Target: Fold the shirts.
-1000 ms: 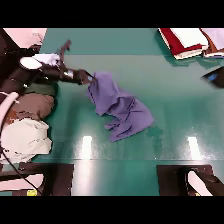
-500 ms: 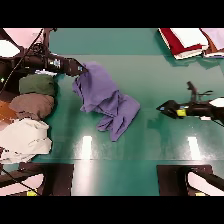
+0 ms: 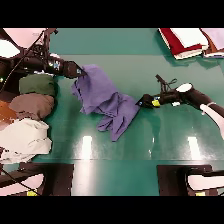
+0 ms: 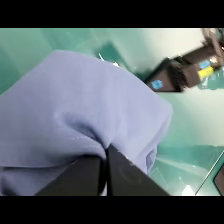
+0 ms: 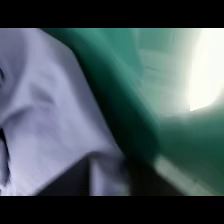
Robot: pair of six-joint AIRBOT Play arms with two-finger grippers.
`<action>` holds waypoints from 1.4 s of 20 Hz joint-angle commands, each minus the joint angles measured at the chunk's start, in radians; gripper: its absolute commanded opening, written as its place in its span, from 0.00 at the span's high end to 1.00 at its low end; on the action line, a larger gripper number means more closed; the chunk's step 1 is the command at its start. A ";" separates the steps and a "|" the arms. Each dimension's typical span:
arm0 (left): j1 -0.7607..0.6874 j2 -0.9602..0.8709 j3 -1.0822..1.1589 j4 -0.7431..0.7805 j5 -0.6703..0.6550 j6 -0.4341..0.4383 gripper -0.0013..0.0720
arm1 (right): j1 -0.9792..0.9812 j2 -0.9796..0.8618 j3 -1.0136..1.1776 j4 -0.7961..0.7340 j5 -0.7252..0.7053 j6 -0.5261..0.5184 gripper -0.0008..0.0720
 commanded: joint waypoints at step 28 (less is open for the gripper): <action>0.037 0.326 0.011 0.211 -0.193 -0.124 0.95 | -0.325 0.475 0.709 -0.436 0.681 0.247 0.97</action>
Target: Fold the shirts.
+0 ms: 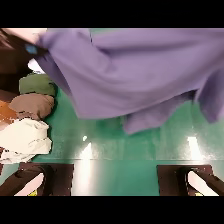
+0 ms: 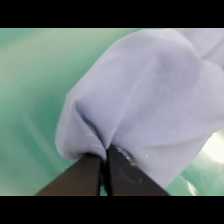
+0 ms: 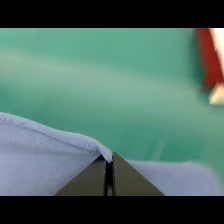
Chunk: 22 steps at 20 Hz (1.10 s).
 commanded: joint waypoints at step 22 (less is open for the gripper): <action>0.189 -0.359 -0.518 0.081 0.223 -0.027 0.14 | 0.127 -0.478 -0.206 0.002 -0.151 0.015 0.38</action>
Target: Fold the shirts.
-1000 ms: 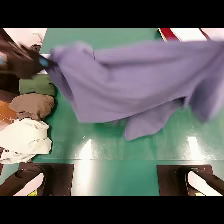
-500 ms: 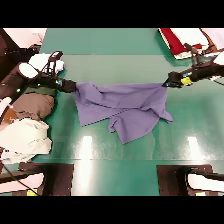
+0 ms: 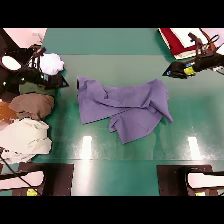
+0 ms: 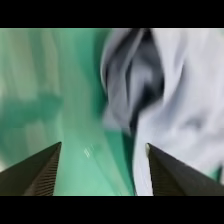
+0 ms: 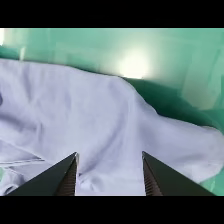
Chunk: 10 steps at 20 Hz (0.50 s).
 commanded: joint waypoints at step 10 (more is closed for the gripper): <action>-0.150 0.128 -0.600 -0.343 0.195 0.174 0.14 | -0.099 0.096 0.037 -0.002 0.086 0.000 0.40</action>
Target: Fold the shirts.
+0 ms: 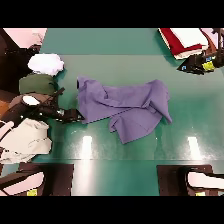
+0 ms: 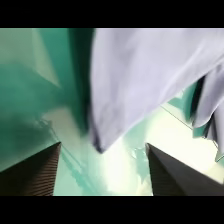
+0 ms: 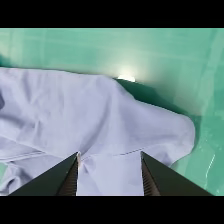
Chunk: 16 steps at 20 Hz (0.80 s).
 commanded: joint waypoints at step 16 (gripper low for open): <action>-0.145 0.007 0.338 0.005 0.029 -0.082 0.95 | -0.262 -0.022 -0.398 0.009 -0.003 -0.055 0.36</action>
